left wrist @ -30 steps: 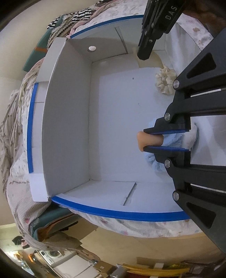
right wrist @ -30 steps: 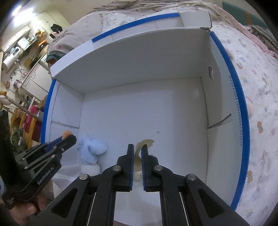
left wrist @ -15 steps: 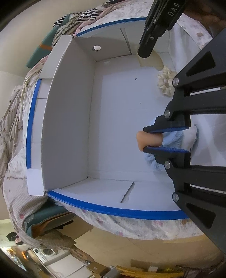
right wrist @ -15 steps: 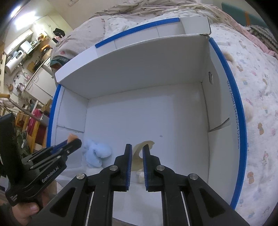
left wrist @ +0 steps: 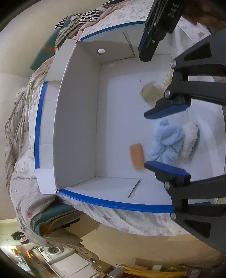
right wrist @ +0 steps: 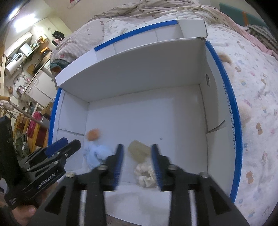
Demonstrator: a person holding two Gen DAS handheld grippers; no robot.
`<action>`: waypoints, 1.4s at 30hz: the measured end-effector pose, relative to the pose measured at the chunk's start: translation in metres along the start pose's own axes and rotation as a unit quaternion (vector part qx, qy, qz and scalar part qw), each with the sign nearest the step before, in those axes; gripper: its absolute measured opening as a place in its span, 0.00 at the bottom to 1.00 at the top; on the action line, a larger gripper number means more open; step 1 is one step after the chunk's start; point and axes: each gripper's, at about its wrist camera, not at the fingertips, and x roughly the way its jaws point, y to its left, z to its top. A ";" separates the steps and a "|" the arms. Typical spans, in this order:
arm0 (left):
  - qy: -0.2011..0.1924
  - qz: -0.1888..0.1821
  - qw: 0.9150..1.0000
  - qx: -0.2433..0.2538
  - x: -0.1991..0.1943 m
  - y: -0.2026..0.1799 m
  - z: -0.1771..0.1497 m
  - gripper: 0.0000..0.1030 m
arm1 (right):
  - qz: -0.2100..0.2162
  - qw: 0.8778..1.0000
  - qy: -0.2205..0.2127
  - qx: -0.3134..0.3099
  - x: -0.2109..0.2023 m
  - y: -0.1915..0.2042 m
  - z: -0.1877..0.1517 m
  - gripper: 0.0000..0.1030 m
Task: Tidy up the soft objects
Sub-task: 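Lift both tools out of the box toward the remaining items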
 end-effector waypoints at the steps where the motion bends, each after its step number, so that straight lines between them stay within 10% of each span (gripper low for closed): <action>1: -0.001 0.002 1.000 -0.002 0.000 0.001 0.000 0.52 | 0.002 1.000 -0.003 0.002 -0.001 -0.001 0.000 0.62; 5: -0.003 0.003 1.000 -0.011 -0.002 0.002 0.001 0.54 | 0.005 1.000 -0.010 0.005 -0.004 -0.001 0.001 0.65; 10: -0.014 0.018 1.000 -0.013 -0.007 0.002 0.003 0.60 | -0.003 0.999 -0.034 0.014 -0.011 -0.002 0.003 1.00; 42: -0.081 0.032 0.996 -0.008 -0.074 0.019 -0.028 0.71 | -0.044 0.993 -0.107 -0.013 -0.052 0.006 -0.035 1.00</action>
